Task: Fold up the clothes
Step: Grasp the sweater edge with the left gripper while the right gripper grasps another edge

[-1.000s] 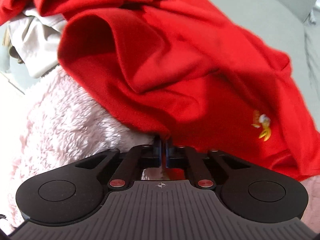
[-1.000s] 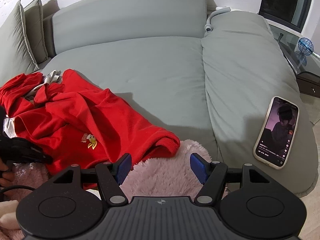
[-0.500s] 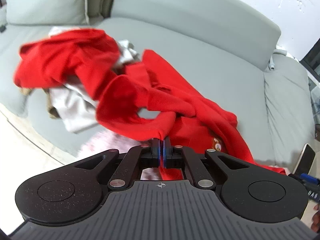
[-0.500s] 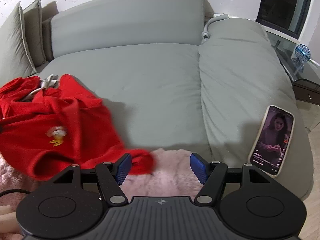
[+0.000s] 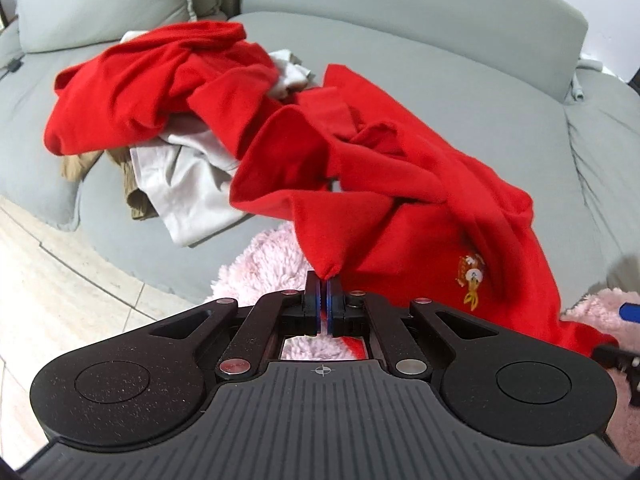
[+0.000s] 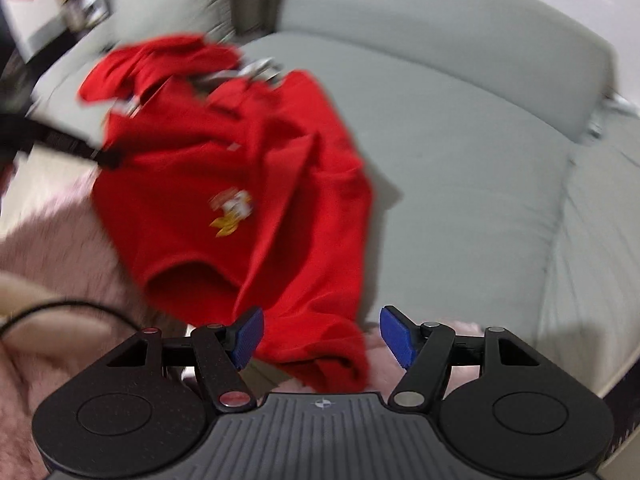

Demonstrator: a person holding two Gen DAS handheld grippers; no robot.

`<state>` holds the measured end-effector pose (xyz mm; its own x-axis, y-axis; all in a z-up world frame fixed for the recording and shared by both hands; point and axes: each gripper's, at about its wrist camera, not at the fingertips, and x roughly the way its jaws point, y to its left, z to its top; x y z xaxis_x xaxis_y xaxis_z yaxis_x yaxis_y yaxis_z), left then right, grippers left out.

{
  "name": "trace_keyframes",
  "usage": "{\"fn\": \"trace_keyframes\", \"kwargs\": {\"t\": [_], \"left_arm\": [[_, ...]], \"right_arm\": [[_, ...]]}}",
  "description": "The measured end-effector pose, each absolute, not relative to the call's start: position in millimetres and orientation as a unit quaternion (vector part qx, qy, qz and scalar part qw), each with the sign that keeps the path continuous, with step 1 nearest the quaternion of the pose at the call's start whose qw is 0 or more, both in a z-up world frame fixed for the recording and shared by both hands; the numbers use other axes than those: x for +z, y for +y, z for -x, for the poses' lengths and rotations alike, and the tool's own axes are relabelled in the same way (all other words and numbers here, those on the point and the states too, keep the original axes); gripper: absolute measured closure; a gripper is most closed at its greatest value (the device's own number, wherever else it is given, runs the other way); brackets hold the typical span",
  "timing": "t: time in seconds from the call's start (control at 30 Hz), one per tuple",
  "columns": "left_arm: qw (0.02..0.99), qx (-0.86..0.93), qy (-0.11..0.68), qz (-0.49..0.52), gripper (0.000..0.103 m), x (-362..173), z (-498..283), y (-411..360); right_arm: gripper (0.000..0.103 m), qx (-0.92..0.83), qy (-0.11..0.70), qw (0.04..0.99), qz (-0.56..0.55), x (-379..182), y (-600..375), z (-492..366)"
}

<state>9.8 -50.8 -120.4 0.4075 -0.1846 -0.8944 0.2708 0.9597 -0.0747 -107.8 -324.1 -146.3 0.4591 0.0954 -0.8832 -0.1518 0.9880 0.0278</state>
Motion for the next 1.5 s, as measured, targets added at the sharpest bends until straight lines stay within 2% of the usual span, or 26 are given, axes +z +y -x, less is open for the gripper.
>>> {"fn": "trace_keyframes", "kwargs": {"t": [0.13,0.23,0.33,0.4,0.43,0.5,0.63,0.73,0.83,0.87,0.9,0.97,1.1,1.2,1.33,1.5], "left_arm": [[0.839,-0.140,0.523,-0.044,0.101,-121,-8,-51],[0.838,-0.141,0.526,-0.039,0.100,-121,-10,-49],[0.838,-0.143,0.525,-0.046,0.100,-122,-9,-50],[0.839,-0.145,0.522,-0.056,0.100,-123,-8,-52],[0.839,-0.148,0.521,-0.059,0.100,-122,-8,-52],[0.838,-0.151,0.521,-0.059,0.101,-122,-8,-51],[0.835,-0.164,0.522,-0.060,0.101,-117,-7,-52],[0.832,-0.185,0.521,-0.055,0.101,-109,-7,-56],[0.828,-0.194,0.523,-0.056,0.101,-108,-7,-61],[0.826,-0.189,0.527,-0.063,0.101,-113,-7,-62],[0.823,-0.187,0.533,-0.064,0.101,-117,-8,-62],[0.818,-0.187,0.541,-0.061,0.101,-124,-9,-59],[0.819,-0.189,0.538,-0.055,0.101,-124,-9,-55],[0.819,-0.189,0.539,-0.052,0.100,-126,-11,-52],[0.818,-0.190,0.541,-0.045,0.099,-128,-14,-50],[0.819,-0.191,0.539,-0.047,0.098,-129,-14,-49]], "right_arm": [[0.038,0.091,0.506,0.858,0.008,-153,-310,90],[0.043,0.085,0.511,0.854,-0.040,-168,-304,67],[0.061,0.081,0.538,0.838,-0.046,-190,-294,52],[0.101,0.066,0.552,0.831,-0.027,-198,-289,47],[0.102,0.057,0.552,0.832,-0.021,-197,-289,46],[0.103,0.031,0.537,0.842,-0.024,-188,-298,46],[0.103,-0.091,0.476,0.873,-0.049,-134,-369,41],[0.103,-0.168,0.471,0.863,-0.067,-106,-418,39],[0.102,-0.200,0.489,0.843,-0.101,-106,-448,42],[0.097,-0.210,0.505,0.828,-0.123,-116,-459,43],[0.081,-0.217,0.514,0.819,-0.134,-123,-463,44],[0.065,-0.228,0.528,0.807,-0.133,-138,-461,47],[0.062,-0.222,0.518,0.809,-0.167,-142,-448,69],[0.056,-0.184,0.507,0.807,-0.240,-131,-431,96],[0.054,-0.146,0.518,0.792,-0.287,-130,-414,109],[0.056,-0.180,0.520,0.755,-0.356,-146,-429,107]]}}
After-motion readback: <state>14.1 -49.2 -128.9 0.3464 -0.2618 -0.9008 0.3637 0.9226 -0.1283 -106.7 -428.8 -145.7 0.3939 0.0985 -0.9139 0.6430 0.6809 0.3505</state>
